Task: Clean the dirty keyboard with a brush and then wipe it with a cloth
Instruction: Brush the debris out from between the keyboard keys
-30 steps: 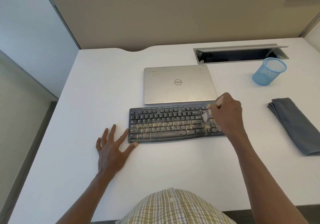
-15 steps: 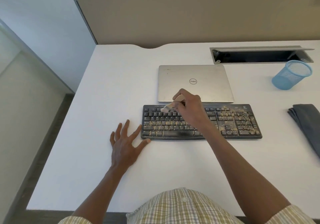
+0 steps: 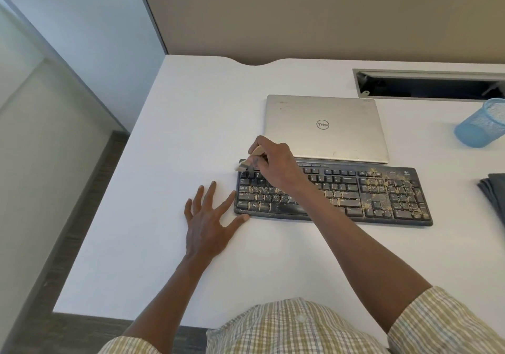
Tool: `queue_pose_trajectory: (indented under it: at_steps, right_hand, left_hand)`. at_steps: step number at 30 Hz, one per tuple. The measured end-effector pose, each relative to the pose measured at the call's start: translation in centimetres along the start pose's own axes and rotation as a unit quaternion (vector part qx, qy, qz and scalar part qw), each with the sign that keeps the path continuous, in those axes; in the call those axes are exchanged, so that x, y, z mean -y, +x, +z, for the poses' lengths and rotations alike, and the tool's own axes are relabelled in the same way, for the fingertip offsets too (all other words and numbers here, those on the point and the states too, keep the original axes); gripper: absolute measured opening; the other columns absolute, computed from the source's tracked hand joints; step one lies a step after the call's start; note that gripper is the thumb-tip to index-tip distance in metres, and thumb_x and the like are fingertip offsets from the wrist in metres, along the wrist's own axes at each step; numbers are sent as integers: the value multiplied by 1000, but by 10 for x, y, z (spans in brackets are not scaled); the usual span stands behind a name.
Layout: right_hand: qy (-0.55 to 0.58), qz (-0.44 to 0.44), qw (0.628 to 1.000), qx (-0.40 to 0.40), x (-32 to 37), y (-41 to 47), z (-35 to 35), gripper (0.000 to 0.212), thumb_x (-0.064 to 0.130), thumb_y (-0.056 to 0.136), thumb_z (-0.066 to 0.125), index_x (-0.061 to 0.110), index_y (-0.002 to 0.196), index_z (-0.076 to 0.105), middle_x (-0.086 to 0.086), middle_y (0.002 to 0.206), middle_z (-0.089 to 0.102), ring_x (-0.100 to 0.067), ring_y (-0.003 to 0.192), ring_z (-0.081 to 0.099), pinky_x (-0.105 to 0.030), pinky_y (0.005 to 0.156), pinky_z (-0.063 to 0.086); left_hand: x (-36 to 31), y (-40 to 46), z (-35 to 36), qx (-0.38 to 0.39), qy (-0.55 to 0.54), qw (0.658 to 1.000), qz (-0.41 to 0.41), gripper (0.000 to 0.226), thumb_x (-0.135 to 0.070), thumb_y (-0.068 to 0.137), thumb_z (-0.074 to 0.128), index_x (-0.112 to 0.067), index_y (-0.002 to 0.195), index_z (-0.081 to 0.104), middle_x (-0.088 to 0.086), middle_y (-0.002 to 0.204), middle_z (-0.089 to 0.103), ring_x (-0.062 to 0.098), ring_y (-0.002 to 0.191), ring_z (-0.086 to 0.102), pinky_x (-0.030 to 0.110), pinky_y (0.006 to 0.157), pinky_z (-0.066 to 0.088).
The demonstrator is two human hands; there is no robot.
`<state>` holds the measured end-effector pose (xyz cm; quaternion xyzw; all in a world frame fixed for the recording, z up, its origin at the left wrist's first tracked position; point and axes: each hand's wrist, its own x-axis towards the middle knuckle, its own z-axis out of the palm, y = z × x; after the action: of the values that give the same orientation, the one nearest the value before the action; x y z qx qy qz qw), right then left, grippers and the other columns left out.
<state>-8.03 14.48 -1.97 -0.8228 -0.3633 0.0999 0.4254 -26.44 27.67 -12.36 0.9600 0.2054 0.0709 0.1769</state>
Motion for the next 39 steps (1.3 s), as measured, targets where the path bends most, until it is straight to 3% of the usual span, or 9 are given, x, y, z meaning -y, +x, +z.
queue_pose_trajectory:
  at_steps: [5, 8, 10, 12, 15, 19, 25, 33, 39]
  right_hand:
    - [-29, 7, 1000, 9, -8, -1, -5, 16, -7, 88, 53, 7, 95, 58, 0, 75, 68, -7, 64, 60, -17, 59, 48]
    - [-73, 16, 997, 20, -11, -2, -15, 20, -9, 87, 50, 5, 99, 59, 1, 74, 64, 5, 58, 52, -8, 52, 39]
    - [-94, 6, 995, 20, -12, -4, -22, 20, -10, 86, 50, 3, 99, 60, -1, 74, 65, 2, 58, 52, -17, 54, 42]
    - [-107, -7, 994, 16, -16, -7, -30, 21, -12, 83, 50, 2, 96, 60, -6, 77, 69, -12, 64, 59, -26, 59, 48]
    - [-119, 2, 993, 13, -24, -13, -44, 19, -11, 84, 52, 4, 94, 59, -7, 78, 70, -19, 73, 66, -30, 61, 53]
    - [-133, 37, 990, 2, -39, -24, -63, 20, -8, 85, 56, 11, 92, 57, -6, 76, 68, -19, 66, 64, -32, 59, 53]
    - [-147, 79, 986, -13, -57, -45, -95, 17, -7, 88, 59, 10, 90, 58, -4, 79, 69, 5, 57, 52, -14, 48, 39]
    - [-170, 127, 976, -46, -79, -73, -139, 15, -8, 87, 58, 6, 87, 60, 1, 73, 66, 0, 62, 54, -19, 51, 40]
    - [-182, 163, 968, -58, -86, -86, -158, 18, -7, 85, 60, 10, 85, 60, 1, 74, 67, -17, 70, 63, -19, 54, 39]
  left_hand:
    - [1, 0, 0, 1, 3, 1000, 4, 72, -86, 85, 36, -47, 144, 51, 6, 167, 25, 32, 155, 13, 56, 122, 13]
    - [0, 0, 0, 0, 3, 1000, 4, 73, -85, 85, 37, -45, 144, 52, 7, 167, 25, 32, 155, 14, 55, 122, 13]
    - [-1, 0, -1, 0, 1, 1000, 2, 74, -85, 84, 36, -45, 144, 53, 6, 167, 26, 31, 155, 14, 55, 122, 12]
    - [-1, -1, -1, -3, 0, 1000, 4, 74, -85, 84, 35, -44, 143, 53, 7, 166, 26, 32, 155, 15, 55, 122, 13]
    - [-1, -1, 0, -8, -2, 1000, 8, 74, -85, 85, 35, -43, 143, 54, 8, 166, 28, 32, 154, 16, 56, 121, 15]
    - [-1, -1, 0, -5, 1, 1000, 4, 75, -86, 84, 34, -44, 144, 53, 7, 166, 27, 31, 155, 15, 55, 122, 14]
    - [-1, -1, -2, 3, 4, 1000, -1, 75, -86, 84, 35, -45, 145, 51, 5, 167, 26, 29, 155, 13, 53, 123, 10]
    - [1, -1, 1, -2, 4, 1000, -1, 73, -84, 84, 37, -45, 144, 53, 5, 166, 27, 29, 155, 14, 53, 122, 12]
    - [1, -1, 1, 1, 2, 1000, -6, 74, -85, 83, 37, -46, 144, 53, 4, 166, 26, 27, 155, 13, 51, 123, 9]
